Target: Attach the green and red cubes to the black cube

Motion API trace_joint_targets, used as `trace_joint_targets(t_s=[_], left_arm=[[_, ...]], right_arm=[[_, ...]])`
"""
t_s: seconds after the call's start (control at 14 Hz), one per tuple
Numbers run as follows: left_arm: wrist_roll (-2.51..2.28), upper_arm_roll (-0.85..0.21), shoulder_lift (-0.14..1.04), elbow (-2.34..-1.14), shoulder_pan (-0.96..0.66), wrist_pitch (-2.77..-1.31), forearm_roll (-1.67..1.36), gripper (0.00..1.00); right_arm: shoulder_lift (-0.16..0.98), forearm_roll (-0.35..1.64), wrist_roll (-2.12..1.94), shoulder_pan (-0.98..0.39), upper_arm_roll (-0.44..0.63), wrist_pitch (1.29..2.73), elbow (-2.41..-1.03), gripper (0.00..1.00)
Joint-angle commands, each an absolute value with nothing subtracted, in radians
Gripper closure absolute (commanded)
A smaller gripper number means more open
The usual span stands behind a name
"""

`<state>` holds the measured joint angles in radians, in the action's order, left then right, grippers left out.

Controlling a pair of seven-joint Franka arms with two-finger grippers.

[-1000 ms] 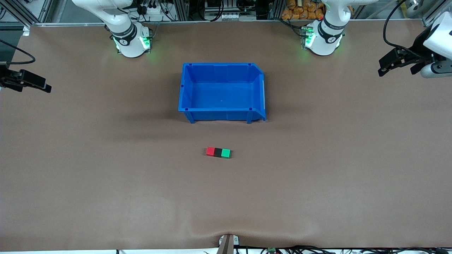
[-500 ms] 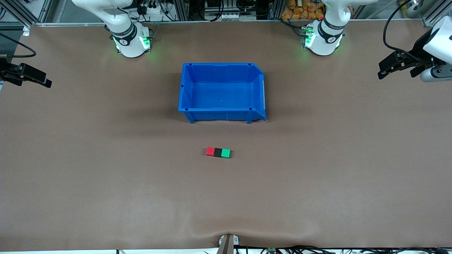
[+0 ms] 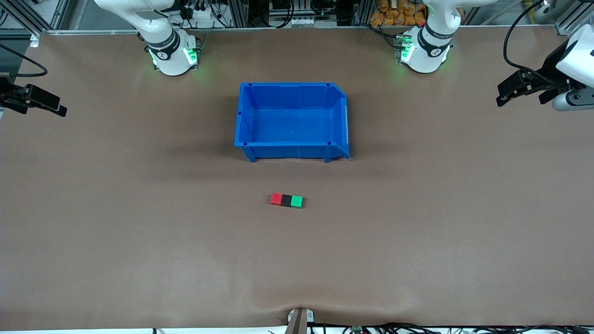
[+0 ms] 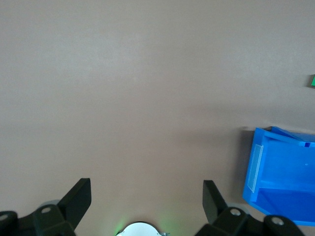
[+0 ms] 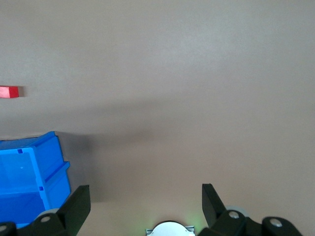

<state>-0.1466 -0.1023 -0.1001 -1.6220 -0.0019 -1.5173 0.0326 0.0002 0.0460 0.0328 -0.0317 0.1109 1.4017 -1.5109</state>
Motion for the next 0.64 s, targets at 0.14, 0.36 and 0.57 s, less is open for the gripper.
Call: trace_joint_targets(t_s=[0.14, 0.36, 0.57], left_arm=[[-0.137, -0.106, -0.089, -1.592, -0.005, -1.493, 0.049, 0.0], [-0.135, -0.107, -0.089, -1.592, -0.003, -1.493, 0.048, 0.0], [-0.137, -0.107, -0.089, -1.592, -0.005, -1.491, 0.049, 0.0]], right_arm=[[-0.002, 0.038, 0.041, -0.04, 0.109, 1.422, -1.519, 0.0], [0.002, 0.04, 0.043, -0.044, 0.109, 1.434, -1.519, 0.0], [0.003, 0.037, 0.054, -0.06, 0.11, 1.445, -1.506, 0.0]])
